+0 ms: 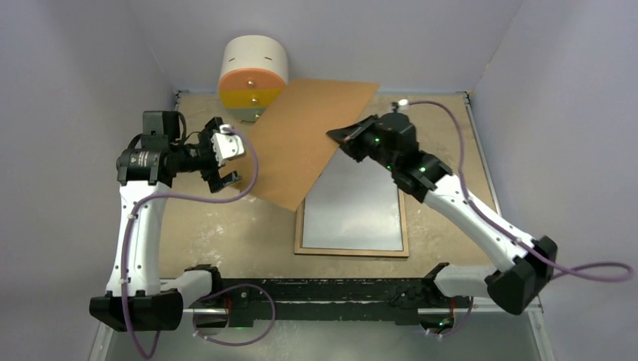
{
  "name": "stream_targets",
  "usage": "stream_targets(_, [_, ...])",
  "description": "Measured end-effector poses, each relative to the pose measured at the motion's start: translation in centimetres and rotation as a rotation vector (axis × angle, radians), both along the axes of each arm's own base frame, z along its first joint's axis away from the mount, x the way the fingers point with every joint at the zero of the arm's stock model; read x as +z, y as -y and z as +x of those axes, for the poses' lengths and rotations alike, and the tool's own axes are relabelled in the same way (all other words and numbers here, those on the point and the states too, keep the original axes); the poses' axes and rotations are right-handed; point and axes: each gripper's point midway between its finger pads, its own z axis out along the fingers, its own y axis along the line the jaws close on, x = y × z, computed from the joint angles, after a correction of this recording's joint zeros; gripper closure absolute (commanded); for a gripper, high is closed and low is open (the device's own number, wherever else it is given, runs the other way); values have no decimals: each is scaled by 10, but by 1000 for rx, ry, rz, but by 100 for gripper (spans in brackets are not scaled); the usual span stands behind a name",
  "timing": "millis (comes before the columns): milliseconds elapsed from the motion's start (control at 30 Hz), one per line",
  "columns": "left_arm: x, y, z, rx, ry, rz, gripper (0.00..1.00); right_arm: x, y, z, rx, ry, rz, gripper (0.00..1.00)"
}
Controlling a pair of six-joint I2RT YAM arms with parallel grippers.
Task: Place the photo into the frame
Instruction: Turn over the photo frame item at the center of the board.
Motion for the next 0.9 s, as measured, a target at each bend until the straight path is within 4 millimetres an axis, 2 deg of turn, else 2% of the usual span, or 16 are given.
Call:
stream_targets(67, [5,12,-17,-77,11,-10,0,21,25,2,-85,23,44,100])
stream_targets(133, [7,19,-29,-128,22,-14,0,31,46,7,-157,38,54,100])
stream_targets(233, [11,24,-43,-185,40,-16,1,34,57,8,-215,23,70,100])
stream_targets(500, [36,33,-57,-273,224,-3,2,4,53,12,-237,-81,38,100])
stream_targets(633, [42,35,-67,-317,330,26,3,-4,49,17,-249,-111,48,100])
stream_targets(733, [42,35,-69,-350,372,53,4,-8,46,20,-259,-134,62,100])
stream_targets(900, [26,35,-66,-391,386,88,6,-15,38,28,-261,-171,77,100])
